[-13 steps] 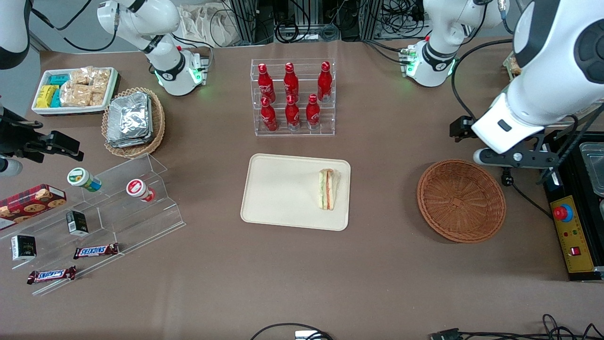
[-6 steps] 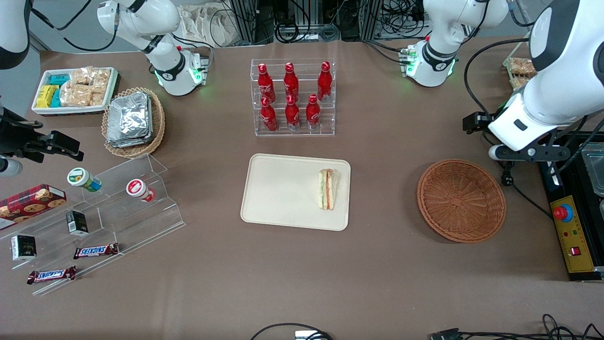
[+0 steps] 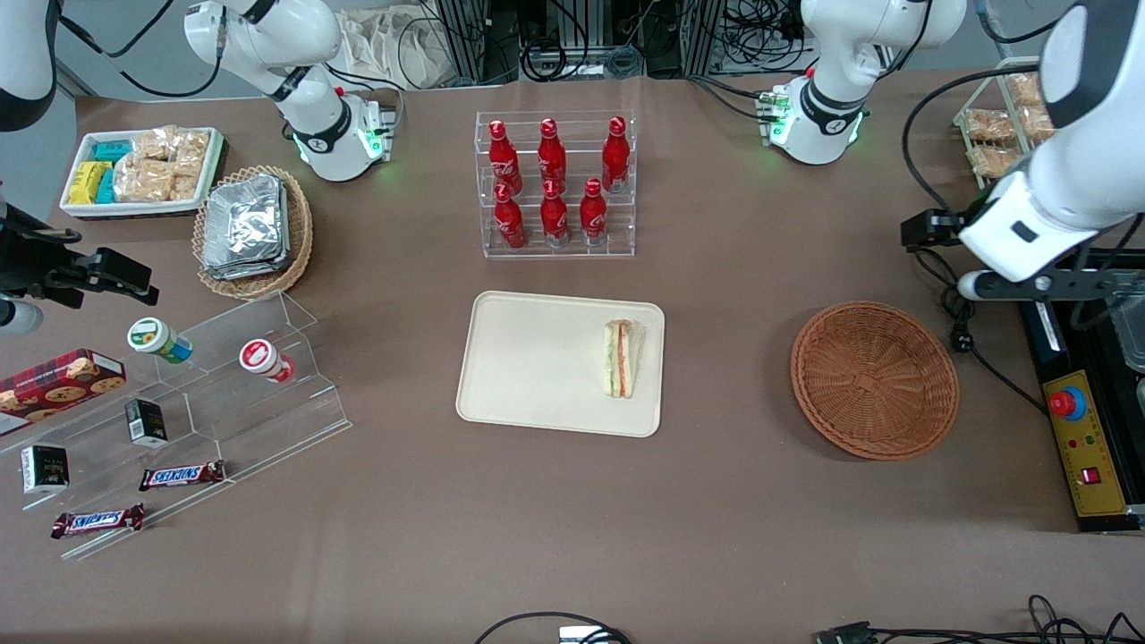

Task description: Place sandwich from basket to tray

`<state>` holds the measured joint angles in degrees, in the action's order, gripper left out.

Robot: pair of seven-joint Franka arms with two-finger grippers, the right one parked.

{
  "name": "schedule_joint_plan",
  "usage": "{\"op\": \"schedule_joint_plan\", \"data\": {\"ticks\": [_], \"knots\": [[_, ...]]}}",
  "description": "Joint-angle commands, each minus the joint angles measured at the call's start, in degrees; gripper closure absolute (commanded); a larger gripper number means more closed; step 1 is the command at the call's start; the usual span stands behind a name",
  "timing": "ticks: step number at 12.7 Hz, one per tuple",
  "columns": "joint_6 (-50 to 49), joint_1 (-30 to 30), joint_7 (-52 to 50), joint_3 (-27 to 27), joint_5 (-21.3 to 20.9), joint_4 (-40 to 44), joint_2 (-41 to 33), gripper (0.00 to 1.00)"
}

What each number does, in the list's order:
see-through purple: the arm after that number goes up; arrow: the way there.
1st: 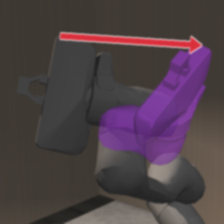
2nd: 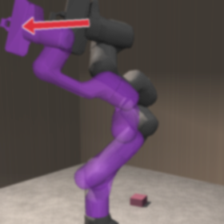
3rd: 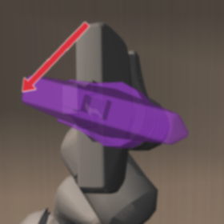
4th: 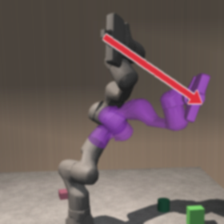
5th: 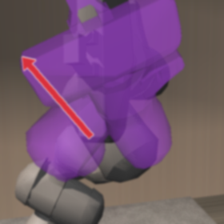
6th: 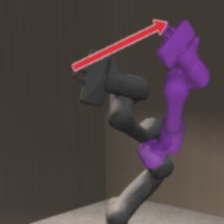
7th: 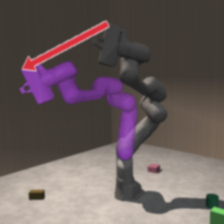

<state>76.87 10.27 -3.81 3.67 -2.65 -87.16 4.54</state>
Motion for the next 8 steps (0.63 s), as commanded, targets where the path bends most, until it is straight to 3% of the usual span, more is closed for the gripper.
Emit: {"op": "schedule_joint_plan", "data": {"ticks": [1,4,8], "knots": [[1.79,-9.97,3.28,-8.39,-0.51,-1.78,-1.91,0.00],[3.90,-15.97,3.99,-13.50,-0.25,-2.04,-2.17,0.00],[5.93,-16.42,3.99,-13.16,-0.16,-2.66,-2.35,0.00]]}}
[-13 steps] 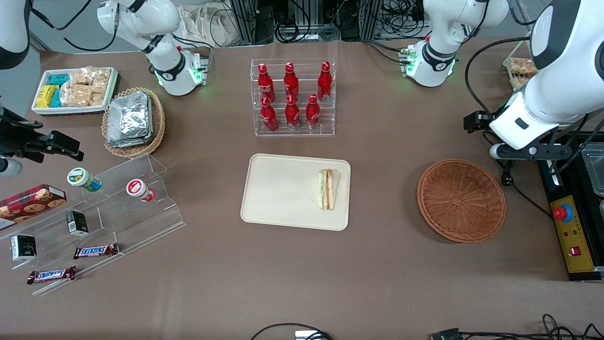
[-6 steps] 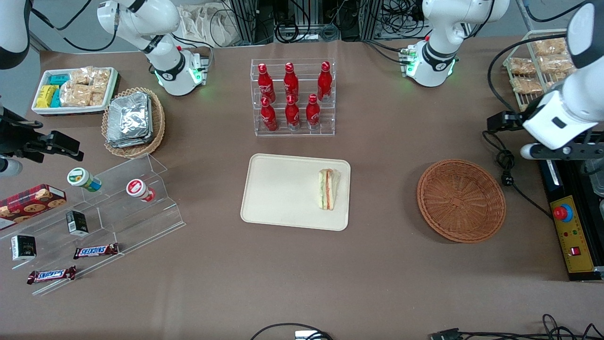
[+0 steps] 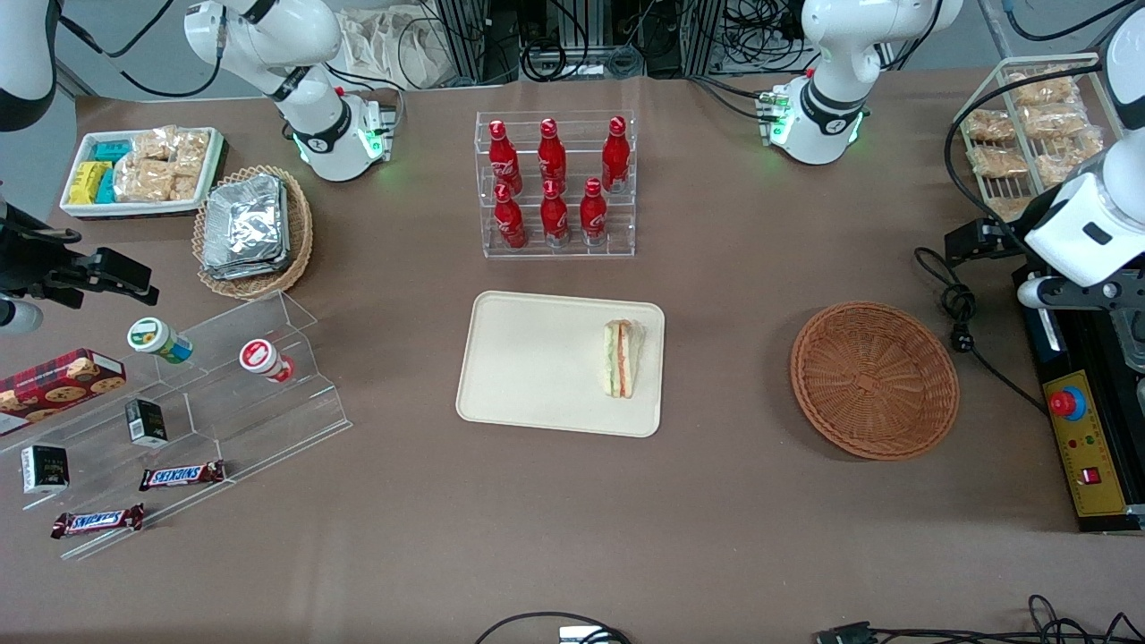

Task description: Place sandwich from basket to tray

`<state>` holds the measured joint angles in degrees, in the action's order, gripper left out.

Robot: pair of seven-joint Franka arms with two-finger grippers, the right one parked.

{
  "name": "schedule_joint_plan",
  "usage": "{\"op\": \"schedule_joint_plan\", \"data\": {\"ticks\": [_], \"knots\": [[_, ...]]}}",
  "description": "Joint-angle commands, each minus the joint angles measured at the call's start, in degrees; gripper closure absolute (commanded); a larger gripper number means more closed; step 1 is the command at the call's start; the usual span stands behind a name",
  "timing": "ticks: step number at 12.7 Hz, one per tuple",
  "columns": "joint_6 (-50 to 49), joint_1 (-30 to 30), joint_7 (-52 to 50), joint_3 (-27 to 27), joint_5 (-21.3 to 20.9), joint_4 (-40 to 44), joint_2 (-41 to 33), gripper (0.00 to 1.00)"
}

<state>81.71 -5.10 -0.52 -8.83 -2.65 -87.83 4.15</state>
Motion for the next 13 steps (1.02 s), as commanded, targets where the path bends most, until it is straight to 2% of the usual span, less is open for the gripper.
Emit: {"op": "schedule_joint_plan", "data": {"ticks": [1,13], "knots": [[1.17,-1.05,0.70,-0.66,-0.17,-1.99,-1.78,0.00],[0.64,-1.23,0.26,-0.57,0.19,-2.96,-1.87,0.00]]}}
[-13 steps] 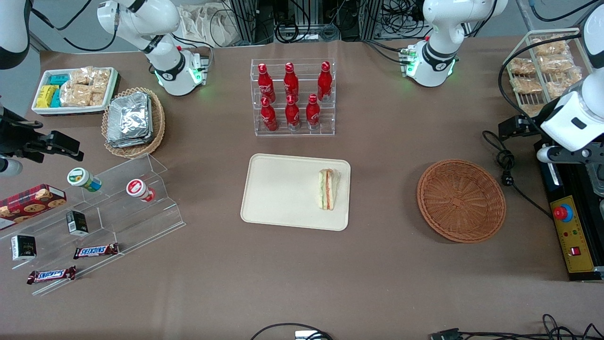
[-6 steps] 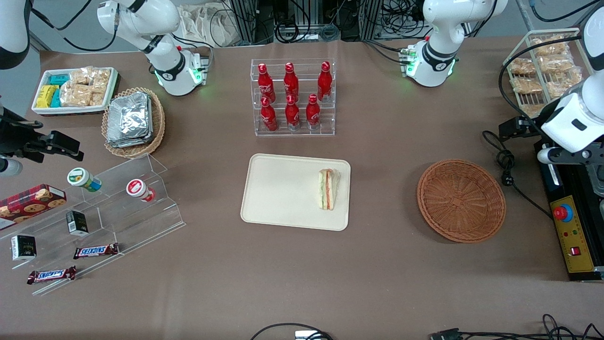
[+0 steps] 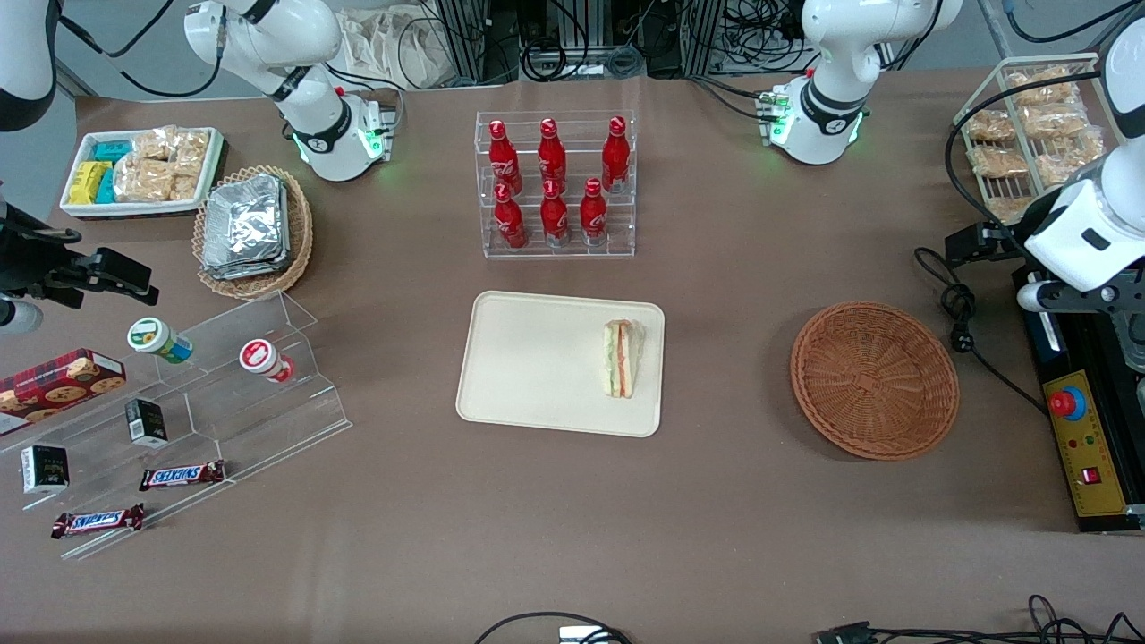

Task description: Place sandwich from basket to tray

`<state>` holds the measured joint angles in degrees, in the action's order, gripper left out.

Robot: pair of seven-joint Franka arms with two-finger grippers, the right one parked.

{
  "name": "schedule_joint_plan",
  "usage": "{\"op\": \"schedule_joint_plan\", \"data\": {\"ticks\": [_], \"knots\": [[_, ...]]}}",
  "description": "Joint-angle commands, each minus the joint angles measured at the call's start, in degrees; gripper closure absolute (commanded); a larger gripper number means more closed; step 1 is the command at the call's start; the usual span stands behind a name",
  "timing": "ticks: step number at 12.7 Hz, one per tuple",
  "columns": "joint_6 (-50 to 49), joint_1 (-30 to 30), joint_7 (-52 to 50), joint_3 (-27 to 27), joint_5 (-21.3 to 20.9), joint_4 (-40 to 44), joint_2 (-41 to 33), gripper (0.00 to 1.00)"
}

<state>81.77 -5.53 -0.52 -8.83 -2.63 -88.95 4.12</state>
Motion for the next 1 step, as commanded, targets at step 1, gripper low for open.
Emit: {"op": "schedule_joint_plan", "data": {"ticks": [1], "knots": [[0.76,-0.80,0.26,-0.57,0.17,-2.10,-1.83,0.00]]}}
